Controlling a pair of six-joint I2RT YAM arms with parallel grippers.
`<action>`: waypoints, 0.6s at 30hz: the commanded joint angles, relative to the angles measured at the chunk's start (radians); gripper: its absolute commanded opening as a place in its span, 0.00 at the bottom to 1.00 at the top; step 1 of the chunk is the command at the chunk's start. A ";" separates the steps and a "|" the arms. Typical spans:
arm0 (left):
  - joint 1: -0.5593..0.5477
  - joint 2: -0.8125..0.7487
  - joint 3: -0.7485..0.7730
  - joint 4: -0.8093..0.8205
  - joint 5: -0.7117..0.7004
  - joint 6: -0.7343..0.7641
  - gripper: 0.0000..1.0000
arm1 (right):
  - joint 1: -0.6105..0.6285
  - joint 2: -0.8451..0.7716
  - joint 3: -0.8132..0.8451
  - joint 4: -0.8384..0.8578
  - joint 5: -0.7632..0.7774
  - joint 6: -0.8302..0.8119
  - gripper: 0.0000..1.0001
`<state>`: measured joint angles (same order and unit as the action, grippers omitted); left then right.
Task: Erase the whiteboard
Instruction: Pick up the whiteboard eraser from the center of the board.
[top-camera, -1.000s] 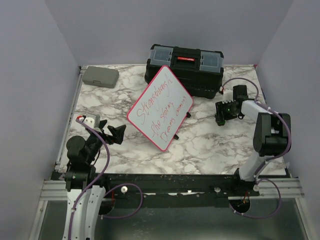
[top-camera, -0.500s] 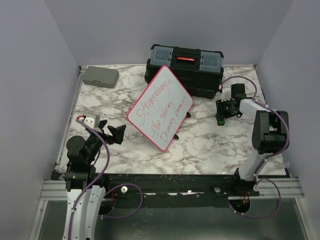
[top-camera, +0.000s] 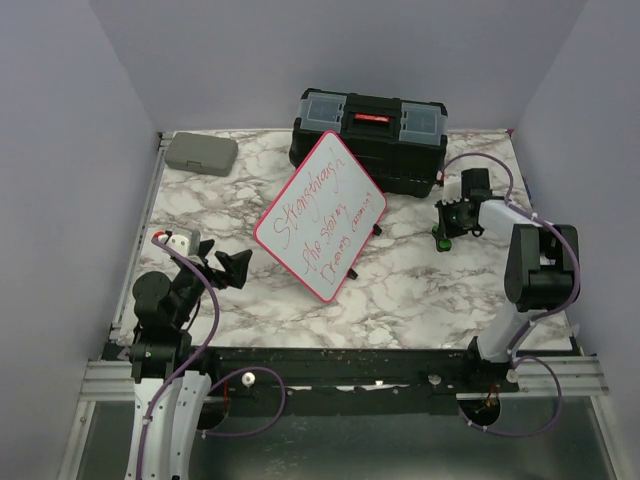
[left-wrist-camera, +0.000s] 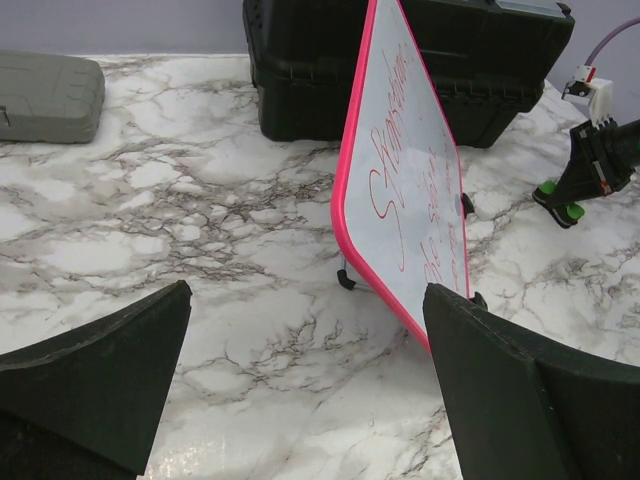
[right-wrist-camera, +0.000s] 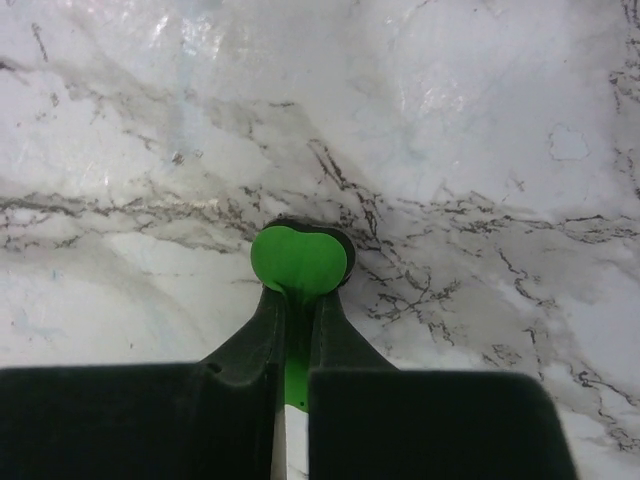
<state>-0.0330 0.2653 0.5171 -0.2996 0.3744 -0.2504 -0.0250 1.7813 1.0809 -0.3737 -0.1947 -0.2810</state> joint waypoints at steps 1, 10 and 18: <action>-0.004 -0.006 0.014 0.001 -0.020 0.013 0.99 | 0.007 -0.094 -0.043 -0.005 -0.054 -0.009 0.01; -0.007 0.000 0.057 -0.058 0.006 -0.071 0.99 | 0.007 -0.321 -0.134 -0.020 -0.341 -0.065 0.01; -0.007 0.080 0.173 -0.123 0.071 -0.159 0.99 | 0.007 -0.434 -0.169 -0.019 -0.599 -0.088 0.01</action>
<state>-0.0349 0.2821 0.6086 -0.3637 0.3889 -0.3492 -0.0246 1.4029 0.9421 -0.3916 -0.6163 -0.3435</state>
